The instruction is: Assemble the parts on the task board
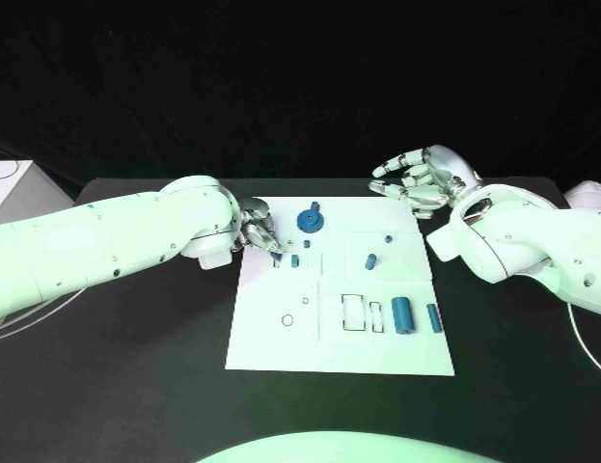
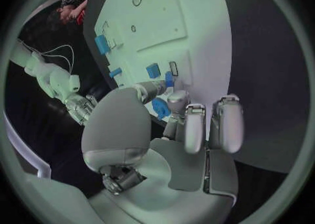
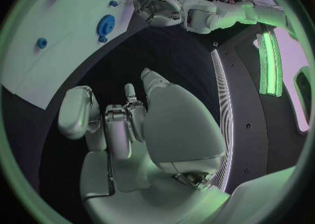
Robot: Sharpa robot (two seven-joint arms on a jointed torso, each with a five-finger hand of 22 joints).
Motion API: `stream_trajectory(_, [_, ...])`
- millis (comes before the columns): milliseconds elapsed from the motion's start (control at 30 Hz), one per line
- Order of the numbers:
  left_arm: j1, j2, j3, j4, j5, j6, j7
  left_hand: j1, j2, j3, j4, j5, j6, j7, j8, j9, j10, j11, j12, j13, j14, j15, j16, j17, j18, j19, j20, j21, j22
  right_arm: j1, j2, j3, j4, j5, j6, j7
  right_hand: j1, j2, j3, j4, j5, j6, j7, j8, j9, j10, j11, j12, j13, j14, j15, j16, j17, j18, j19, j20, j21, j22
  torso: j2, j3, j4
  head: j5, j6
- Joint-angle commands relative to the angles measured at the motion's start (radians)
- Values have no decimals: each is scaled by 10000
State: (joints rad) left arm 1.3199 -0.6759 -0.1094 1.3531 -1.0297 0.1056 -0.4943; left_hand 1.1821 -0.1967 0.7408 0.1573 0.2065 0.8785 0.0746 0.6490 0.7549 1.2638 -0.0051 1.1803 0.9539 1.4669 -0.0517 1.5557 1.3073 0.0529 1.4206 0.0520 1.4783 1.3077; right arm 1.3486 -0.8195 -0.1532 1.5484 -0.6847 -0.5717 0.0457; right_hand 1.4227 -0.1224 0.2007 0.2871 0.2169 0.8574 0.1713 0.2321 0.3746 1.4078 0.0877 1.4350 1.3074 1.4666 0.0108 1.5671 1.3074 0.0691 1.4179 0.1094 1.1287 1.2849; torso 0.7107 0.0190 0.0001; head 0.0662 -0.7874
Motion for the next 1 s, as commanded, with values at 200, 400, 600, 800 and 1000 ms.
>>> stream_trajectory(200, [-6, -27, -5, 80, -196, 157, -64, 27, 61, 1505, -1490, 81, 111, -20, 30, 613, 71, 16, 45, 24, 984, -81, 36, 2486, -52, 80, 15, 31, 691, -7, -10, 2, 5, -18, 127, 119, -100, -12, 58, -8, 68, -85, 17, 50, -9, -16, 10, -8, 1068, 1003, 6, -28, 2489, 193, -47, 13, -38, -7, 0, 13, -11, 27, -28])
stream_trajectory(400, [-10, -42, -10, 94, -216, 188, -157, 21, 56, 1512, -1493, 97, 118, -23, 31, 613, 78, 13, 46, 26, 982, -84, 32, 2480, -52, 80, 13, 30, 689, -8, -17, 2, 7, -18, 127, 119, -100, -12, 58, -8, 68, -85, 17, 50, -9, -16, 10, -8, 1068, 1003, 6, -28, 2489, 193, -47, 13, -38, -7, -4, 16, -1, 36, -31])
stream_trajectory(600, [-38, -40, -24, 79, -229, 203, -212, 21, 56, 1512, -1493, 97, 118, -23, 31, 613, 78, 13, 46, 26, 982, -84, 32, 2480, -52, 80, 13, 30, 689, -9, -18, 2, 4, -18, 129, 120, -100, -12, 58, -8, 68, -85, 17, 50, -9, -16, 10, -8, 1068, 1003, 6, -28, 2489, 193, -47, 13, -38, -7, -5, 10, -5, 37, -27])
stream_trajectory(800, [-77, -27, -37, 69, -225, 219, -236, 11, 51, 1520, -1493, 120, 129, -26, 33, 614, 96, 9, 60, 49, 981, -87, 30, 2477, -53, 82, 10, 32, 693, -10, -19, 2, 3, -18, 134, 121, -100, -12, 58, -8, 68, -85, 17, 50, -9, -16, 10, -8, 1068, 1003, 6, -28, 2489, 193, -47, 13, -38, -7, -3, 14, -13, 27, -43])
stream_trajectory(1000, [-93, -51, -43, 91, -221, 295, -258, 11, 51, 1520, -1493, 120, 129, -26, 33, 614, 96, 9, 60, 49, 981, -87, 30, 2477, -53, 82, 10, 32, 693, -11, -24, 2, 3, -18, 137, 119, -100, -12, 58, -8, 68, -85, 17, 50, -9, -16, 10, -8, 1068, 1003, 6, -28, 2489, 193, -47, 13, -38, -7, 1, 13, -8, 28, -60])
